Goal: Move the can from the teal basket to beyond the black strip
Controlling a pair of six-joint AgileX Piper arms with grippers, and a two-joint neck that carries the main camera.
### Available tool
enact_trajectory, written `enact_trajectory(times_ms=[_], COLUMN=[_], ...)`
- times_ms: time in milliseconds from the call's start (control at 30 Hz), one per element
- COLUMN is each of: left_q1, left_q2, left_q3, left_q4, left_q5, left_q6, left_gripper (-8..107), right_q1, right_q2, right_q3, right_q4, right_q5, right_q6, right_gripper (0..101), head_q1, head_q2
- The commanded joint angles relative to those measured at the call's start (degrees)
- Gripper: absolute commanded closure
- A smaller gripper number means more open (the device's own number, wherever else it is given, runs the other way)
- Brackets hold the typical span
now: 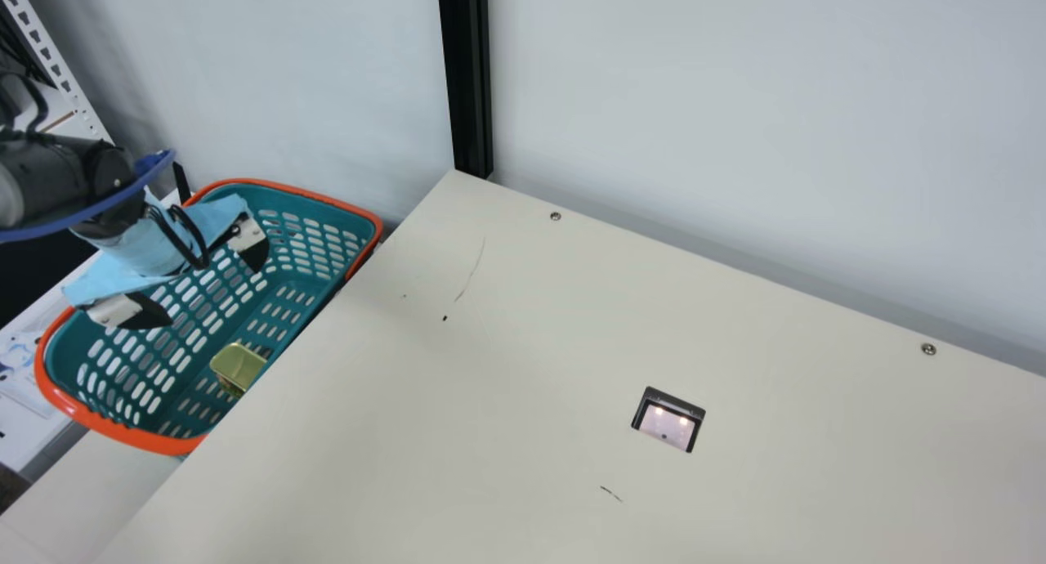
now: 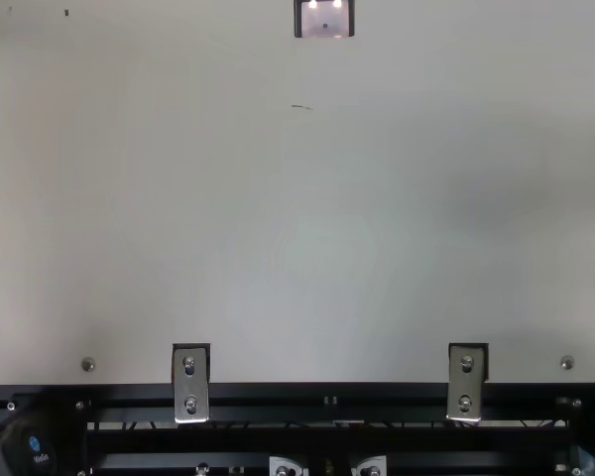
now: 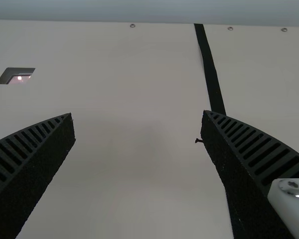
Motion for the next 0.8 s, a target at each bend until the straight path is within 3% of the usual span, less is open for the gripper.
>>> enact_trajectory(times_ms=[0,767], left_q1=[0.5,4.24], left_q2=[1.75,18.71], left_q3=[-0.15,-4.09], left_q4=[-0.05,-1.57], left_q5=[-0.29,-4.03], left_q6=[-0.22,1.0], left_gripper=[9,9], right_q1=[0.0,0.0], right_q2=[0.0,0.0], right_q3=[0.0,0.0], right_q4=[0.0,0.0], right_q5=[0.0,0.0], right_q6=[0.0,0.0], right_gripper=[0,0], head_q1=[-2.3,-2.3], head_q2=[0.86,0.86])
